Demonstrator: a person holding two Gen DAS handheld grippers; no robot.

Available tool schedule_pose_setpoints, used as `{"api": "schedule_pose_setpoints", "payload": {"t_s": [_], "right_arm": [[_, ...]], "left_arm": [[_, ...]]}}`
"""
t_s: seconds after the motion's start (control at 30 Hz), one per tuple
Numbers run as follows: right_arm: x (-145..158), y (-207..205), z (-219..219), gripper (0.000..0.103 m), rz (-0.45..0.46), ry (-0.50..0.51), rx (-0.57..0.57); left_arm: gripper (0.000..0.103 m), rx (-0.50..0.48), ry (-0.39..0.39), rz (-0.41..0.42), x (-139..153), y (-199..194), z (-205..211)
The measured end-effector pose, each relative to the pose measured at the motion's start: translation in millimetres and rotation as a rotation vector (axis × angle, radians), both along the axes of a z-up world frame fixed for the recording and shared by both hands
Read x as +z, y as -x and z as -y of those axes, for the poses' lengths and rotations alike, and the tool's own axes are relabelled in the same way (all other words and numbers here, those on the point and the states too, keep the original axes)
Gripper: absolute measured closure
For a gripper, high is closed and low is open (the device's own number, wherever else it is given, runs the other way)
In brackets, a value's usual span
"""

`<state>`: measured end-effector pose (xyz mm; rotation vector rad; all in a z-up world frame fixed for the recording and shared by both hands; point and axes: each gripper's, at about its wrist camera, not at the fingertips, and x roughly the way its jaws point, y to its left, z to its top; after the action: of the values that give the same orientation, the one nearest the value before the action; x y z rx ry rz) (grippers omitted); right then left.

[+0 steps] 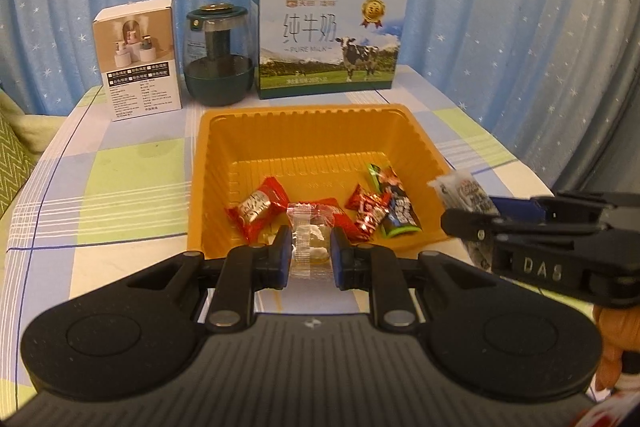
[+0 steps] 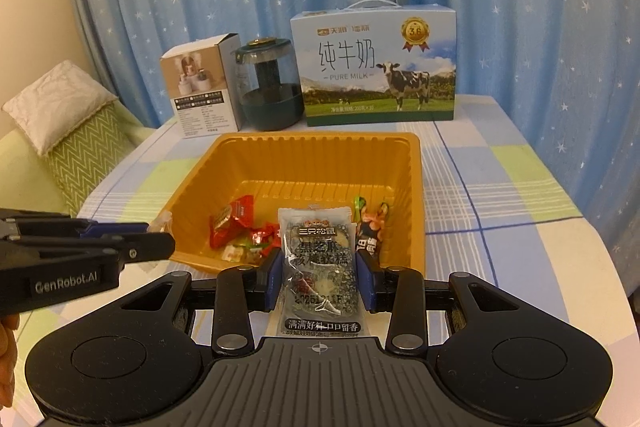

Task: Organize snacks
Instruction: 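Carry the brown candy and silver packet over the orange tray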

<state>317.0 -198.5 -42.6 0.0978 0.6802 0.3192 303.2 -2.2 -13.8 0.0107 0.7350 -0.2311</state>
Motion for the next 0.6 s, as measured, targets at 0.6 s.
{"api": "schedule_pose_setpoints", "payload": {"t_s": [0.6], "right_arm": [[0, -44, -13, 0.064, 0.008, 0.011, -0.007]], "left_arm": [[0.085, 0.068, 0.045, 0.0, 1, -46, -19]]}}
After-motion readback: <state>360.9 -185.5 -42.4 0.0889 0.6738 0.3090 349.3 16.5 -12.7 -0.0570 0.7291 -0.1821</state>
